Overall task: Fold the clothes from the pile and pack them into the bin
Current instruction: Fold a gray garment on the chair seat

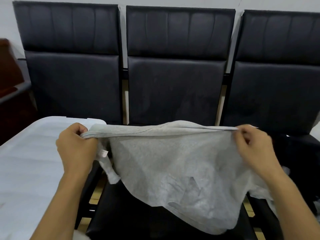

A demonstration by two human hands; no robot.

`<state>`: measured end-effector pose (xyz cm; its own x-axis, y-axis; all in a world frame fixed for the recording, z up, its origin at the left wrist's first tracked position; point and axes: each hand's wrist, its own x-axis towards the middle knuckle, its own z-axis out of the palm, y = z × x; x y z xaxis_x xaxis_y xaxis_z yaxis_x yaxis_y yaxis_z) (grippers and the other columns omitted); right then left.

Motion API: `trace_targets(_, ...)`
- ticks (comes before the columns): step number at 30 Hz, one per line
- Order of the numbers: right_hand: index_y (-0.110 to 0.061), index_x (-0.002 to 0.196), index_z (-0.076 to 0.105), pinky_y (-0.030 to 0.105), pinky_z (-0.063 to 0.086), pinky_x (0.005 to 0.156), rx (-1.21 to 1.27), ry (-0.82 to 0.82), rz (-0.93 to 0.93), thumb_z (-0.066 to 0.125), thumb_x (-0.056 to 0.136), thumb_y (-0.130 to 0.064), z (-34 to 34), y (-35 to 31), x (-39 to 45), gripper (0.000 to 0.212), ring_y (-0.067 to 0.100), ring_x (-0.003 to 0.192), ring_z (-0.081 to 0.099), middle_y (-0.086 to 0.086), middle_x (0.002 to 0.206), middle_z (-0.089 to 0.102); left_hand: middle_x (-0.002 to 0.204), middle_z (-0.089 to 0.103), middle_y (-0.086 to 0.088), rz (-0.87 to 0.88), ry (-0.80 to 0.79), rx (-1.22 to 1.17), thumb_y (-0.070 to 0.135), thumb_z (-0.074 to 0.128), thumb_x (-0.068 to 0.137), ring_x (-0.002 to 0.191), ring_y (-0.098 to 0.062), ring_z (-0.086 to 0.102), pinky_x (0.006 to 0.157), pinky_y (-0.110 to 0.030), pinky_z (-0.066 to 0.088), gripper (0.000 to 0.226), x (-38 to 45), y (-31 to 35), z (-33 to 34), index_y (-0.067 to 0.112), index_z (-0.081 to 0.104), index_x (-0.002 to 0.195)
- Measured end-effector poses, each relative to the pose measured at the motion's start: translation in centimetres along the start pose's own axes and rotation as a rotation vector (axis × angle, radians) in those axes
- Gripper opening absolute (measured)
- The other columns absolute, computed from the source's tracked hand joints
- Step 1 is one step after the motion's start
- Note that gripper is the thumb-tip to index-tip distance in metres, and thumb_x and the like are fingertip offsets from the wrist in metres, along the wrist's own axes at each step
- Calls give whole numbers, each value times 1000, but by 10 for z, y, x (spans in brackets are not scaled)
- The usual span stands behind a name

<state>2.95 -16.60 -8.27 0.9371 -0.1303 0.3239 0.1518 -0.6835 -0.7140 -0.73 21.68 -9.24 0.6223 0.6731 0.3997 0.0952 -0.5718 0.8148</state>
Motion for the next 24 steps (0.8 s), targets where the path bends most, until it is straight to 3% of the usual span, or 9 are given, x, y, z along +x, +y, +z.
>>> trace_targets(3,-5,90,72,26,48,61,487,-459,250,54,100,-22,1,-27,-8,27,19,68,63,12,79,70,88,54,-3,-57,-182,155,-1,62,76,77,-26,53,78,-43,44,25,-9,6,12,15,55,93)
trace_targets(5,9,96,60,29,39,57,640,-573,276,56,99,-27,11,-44,-16,36,28,66,51,18,81,59,107,48,1,40,-314,234,0,67,74,102,-25,51,93,-44,38,44,-23,21,19,23,55,109)
trace_targets(8,-1,85,55,19,44,49,948,-624,308,52,98,-24,33,-72,-31,27,18,56,52,11,69,56,95,61,-1,128,-599,-202,10,75,80,93,-14,62,81,-35,50,25,-53,61,20,23,60,95)
trace_targets(10,-2,94,58,23,55,67,1120,-641,298,48,101,-21,46,-85,-40,23,19,77,67,14,85,69,81,66,-2,129,-805,-444,30,76,82,77,-11,65,70,-33,53,20,-72,85,17,19,61,89)
trace_targets(13,-3,102,61,26,57,74,1236,-572,288,45,104,-24,53,-94,-47,26,23,90,70,18,98,73,88,69,5,277,-914,-343,28,77,82,79,-9,68,68,-27,57,27,-88,90,21,24,58,100)
trace_targets(16,-4,102,59,27,55,74,1086,-408,161,48,102,-22,54,-94,-45,21,22,89,71,13,93,75,81,68,5,259,-820,-265,8,60,90,74,-9,65,63,-25,52,18,-86,75,30,24,65,96)
trace_targets(19,-20,104,57,27,53,72,615,-192,-69,59,97,-13,55,-77,-39,11,13,81,66,-2,87,69,81,70,-1,286,-808,-359,0,48,95,78,-15,66,68,-29,53,28,-83,72,30,16,71,92)
trace_targets(22,-44,135,46,30,50,92,404,-566,-285,68,82,-3,53,-64,-35,70,4,113,53,-15,117,51,89,73,-3,319,-938,-508,-2,47,97,91,-16,70,81,-22,53,28,-81,83,22,7,72,93)
trace_targets(24,-34,129,58,34,51,98,364,-869,-295,70,83,-9,57,-61,-39,54,7,119,54,-13,126,53,92,73,-5,343,-1005,-516,0,49,98,94,-21,70,83,-25,54,23,-79,83,20,6,72,97)
